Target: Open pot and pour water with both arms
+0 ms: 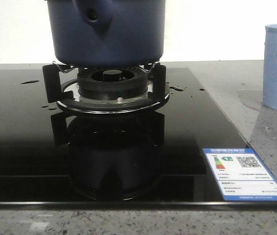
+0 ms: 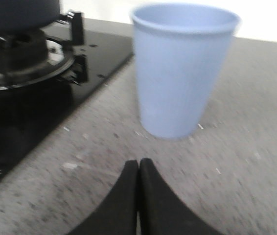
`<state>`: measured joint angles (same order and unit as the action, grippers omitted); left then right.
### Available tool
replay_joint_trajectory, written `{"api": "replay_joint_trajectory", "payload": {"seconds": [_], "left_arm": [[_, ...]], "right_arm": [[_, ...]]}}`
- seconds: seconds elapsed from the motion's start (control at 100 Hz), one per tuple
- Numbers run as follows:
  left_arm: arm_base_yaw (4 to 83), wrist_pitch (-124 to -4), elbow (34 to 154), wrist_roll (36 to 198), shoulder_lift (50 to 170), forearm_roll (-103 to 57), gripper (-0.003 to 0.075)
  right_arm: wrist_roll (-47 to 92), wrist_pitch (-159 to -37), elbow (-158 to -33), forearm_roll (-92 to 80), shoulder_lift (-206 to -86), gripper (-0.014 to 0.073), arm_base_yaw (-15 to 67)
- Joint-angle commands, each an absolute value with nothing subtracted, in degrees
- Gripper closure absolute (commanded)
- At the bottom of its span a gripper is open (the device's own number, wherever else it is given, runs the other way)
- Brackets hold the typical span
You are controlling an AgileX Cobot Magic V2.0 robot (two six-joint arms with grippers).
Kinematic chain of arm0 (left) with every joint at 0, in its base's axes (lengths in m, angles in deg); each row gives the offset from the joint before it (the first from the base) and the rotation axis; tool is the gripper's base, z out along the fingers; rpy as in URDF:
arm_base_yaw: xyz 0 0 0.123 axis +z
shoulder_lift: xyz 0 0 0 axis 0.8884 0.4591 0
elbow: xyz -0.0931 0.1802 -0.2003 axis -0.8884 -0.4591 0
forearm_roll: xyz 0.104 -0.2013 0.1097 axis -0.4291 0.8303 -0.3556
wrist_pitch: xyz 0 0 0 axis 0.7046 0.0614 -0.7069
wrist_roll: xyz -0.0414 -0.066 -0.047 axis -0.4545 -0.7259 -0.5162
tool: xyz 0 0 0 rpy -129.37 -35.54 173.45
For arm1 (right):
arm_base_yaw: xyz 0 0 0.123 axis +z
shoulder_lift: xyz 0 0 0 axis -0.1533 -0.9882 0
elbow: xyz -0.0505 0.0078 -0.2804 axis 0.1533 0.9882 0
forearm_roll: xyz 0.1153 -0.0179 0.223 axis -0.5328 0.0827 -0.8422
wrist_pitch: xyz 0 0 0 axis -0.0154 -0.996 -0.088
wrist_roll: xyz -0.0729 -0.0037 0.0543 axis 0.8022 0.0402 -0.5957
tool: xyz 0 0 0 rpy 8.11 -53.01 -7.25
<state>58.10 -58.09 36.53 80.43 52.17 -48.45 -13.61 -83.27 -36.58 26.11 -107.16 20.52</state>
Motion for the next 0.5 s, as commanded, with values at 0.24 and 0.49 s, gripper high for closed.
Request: {"api": "replay_joint_trajectory", "payload": {"seconds": [0.24, 0.49], "left_arm": [[58.17, -60.50, 34.61, 79.83, 50.74, -48.50, 0.0739], [58.17, -60.50, 34.61, 79.83, 50.74, -48.39, 0.0739]], "right_arm": [[-4.71, -94.41, -33.02, 13.60, -92.52, 0.0667, 12.13], [-3.10, -103.24, -33.02, 11.09, -86.12, 0.0667, 9.51]]}}
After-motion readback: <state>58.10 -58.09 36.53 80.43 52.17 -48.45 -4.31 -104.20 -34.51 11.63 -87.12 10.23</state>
